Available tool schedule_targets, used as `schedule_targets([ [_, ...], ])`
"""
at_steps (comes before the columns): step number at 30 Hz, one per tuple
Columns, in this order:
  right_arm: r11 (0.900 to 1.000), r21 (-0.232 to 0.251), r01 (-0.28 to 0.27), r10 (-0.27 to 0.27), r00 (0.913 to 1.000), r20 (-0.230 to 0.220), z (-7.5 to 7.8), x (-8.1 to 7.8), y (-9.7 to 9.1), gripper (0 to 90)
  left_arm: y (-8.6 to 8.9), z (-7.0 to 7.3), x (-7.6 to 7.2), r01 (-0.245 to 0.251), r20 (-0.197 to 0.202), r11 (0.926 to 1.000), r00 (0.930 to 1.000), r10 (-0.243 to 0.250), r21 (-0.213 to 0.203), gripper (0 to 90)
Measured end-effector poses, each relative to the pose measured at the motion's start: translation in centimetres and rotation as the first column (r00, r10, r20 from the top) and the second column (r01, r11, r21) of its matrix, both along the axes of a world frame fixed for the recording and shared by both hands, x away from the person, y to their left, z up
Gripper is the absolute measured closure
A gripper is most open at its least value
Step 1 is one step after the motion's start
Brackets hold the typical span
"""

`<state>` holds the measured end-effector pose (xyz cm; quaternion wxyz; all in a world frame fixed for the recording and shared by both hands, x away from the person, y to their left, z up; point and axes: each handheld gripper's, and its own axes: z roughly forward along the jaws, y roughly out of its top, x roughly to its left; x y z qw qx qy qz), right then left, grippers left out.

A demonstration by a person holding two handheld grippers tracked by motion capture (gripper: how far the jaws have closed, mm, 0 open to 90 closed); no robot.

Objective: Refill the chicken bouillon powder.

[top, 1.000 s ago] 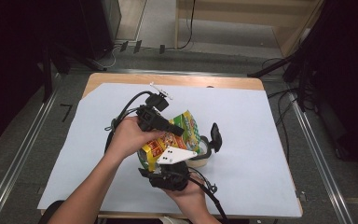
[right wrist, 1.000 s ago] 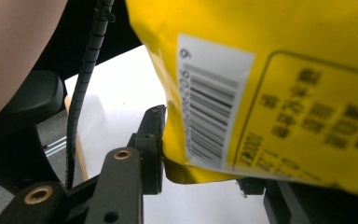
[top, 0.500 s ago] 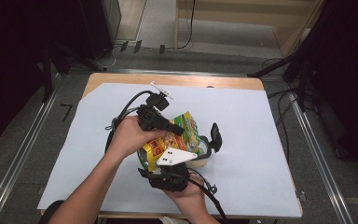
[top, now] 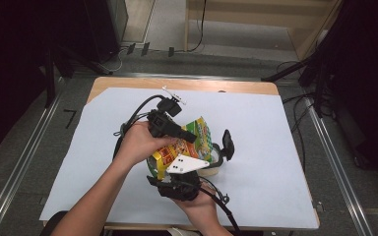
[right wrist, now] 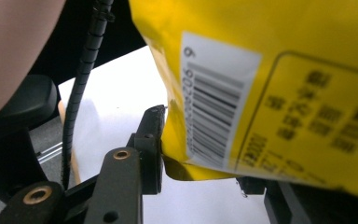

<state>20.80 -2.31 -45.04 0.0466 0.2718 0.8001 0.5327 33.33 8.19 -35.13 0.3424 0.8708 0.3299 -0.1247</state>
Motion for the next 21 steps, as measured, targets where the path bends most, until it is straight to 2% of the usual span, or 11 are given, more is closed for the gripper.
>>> schedule_targets([
  [2, 1.0000, 0.002, 0.004, -0.004, 1.0000, 0.001, 0.04, 0.07, -0.02, 61.9, -0.13, 0.21, -0.07, -0.003, 0.005, 1.0000, 1.0000, 0.002, 0.008, 82.0],
  [6, 0.9991, 0.041, -0.006, 0.006, 0.9998, -0.018, 0.48, 0.06, -0.01, 61.9, -0.13, 0.99, -0.18, 0.003, 0.023, 0.9996, 0.9997, -0.004, 0.027, 80.2],
  [10, 0.9992, 0.040, -0.011, 0.013, 0.9993, -0.035, 0.45, 0.47, 0.07, 61.8, -0.31, 0.69, 0.07, -0.007, 0.021, 0.9995, 0.9998, 0.006, 0.030, 80.8],
  [12, 0.9995, 0.033, -0.004, 0.005, 0.9996, -0.029, 0.33, 0.49, 0.05, 61.7, -0.26, 0.59, 0.21, -0.009, 0.011, 0.9997, 0.9999, 0.008, 0.021, 80.9],
  [17, 0.9999, 0.009, -0.012, 0.012, 0.9997, -0.020, 0.21, 0.73, 0.10, 61.8, -0.30, 0.72, -0.01, -0.011, 0.017, 0.9998, 0.9998, 0.011, 0.016, 80.9],
  [21, 0.9998, 0.018, -0.013, 0.013, 0.9994, -0.031, 0.38, 0.69, 0.12, 62.2, -0.37, 0.91, -0.12, -0.016, 0.012, 0.9997, 0.9998, 0.016, 0.017, 80.4],
])
